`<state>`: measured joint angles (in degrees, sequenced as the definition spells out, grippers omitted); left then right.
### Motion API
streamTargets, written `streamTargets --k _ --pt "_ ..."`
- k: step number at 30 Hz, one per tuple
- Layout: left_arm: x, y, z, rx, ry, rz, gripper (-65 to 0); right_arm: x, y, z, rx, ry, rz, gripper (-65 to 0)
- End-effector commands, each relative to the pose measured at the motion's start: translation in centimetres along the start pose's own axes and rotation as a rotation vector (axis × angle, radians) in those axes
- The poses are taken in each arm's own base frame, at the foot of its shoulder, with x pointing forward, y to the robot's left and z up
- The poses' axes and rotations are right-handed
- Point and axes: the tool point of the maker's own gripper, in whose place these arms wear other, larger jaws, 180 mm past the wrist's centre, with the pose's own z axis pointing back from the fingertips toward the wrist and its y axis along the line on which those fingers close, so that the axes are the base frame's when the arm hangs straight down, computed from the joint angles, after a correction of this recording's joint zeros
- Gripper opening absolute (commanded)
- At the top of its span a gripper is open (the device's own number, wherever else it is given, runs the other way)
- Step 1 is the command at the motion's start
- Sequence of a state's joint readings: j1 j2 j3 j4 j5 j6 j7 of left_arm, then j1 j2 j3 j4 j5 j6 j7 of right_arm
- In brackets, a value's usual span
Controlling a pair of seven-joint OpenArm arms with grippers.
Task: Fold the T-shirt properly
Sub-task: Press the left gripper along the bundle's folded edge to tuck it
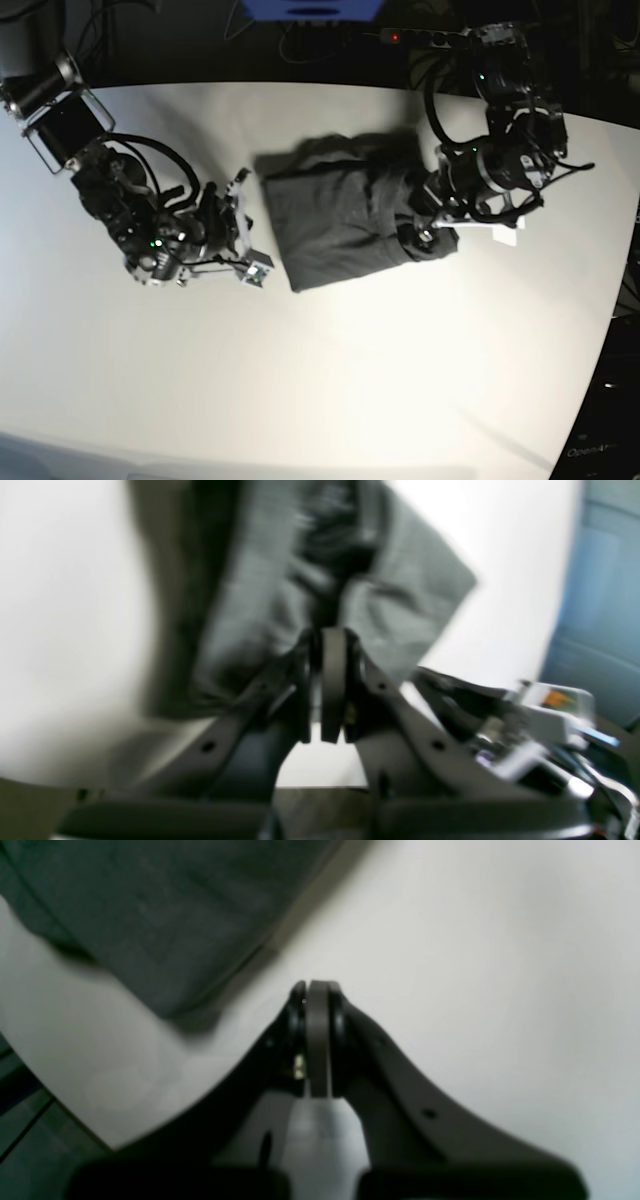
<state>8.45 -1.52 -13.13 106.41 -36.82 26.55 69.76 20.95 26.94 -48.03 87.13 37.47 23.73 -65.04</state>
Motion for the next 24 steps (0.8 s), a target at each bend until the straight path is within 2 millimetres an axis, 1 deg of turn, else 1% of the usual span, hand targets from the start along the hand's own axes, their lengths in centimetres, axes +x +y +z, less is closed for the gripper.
streamTargets --k 1,3,5,8,11,12,14,18,21,24 --pt "-0.2 -0.3 -0.2 -0.009 0.006 -0.025 -62.2 1.0 -1.1 0.9 -0.026 -0.035 0.005 -64.9" --pt "0.2 0.8 -0.9 0.031 -0.024 -0.053 -62.2 1.1 -1.0 1.0 -0.026 -0.037 0.007 -64.9" --pt "0.1 2.2 -1.5 0.07 -0.034 -0.058 -62.2 1.2 -1.0 1.0 -0.026 -0.038 0.008 -64.9" --pt "0.2 3.8 -2.3 0.114 -0.041 -0.056 -62.2 1.0 -1.0 0.9 -0.025 -0.035 0.005 -64.9" --pt "0.6 5.3 -2.6 0.152 -0.047 -0.059 -62.2 1.0 -1.0 1.0 -0.026 -0.036 0.007 -64.9" --pt "0.8 5.6 -2.6 0.16 -0.051 -0.061 -62.2 0.8 -1.2 1.0 -0.03 -0.03 0.006 -64.9" --pt "1.0 5.7 -2.5 0.164 -0.057 -0.065 -62.2 0.7 -1.4 1.1 -0.034 -0.028 0.006 -64.9" --pt "0.8 5.1 -2.4 0.143 -0.052 -0.064 -62.2 0.6 -1.4 1.1 -0.034 -0.027 0.005 -64.9" --pt "1.0 3.9 -2.1 0.113 -0.065 -0.076 -62.2 0.7 -1.4 1.2 -0.036 -0.028 0.006 -64.9" --pt "-0.1 1.6 -1.9 0.037 -0.033 -0.088 -62.2 0.6 -1.4 1.1 -0.034 -0.026 0.006 -64.9"
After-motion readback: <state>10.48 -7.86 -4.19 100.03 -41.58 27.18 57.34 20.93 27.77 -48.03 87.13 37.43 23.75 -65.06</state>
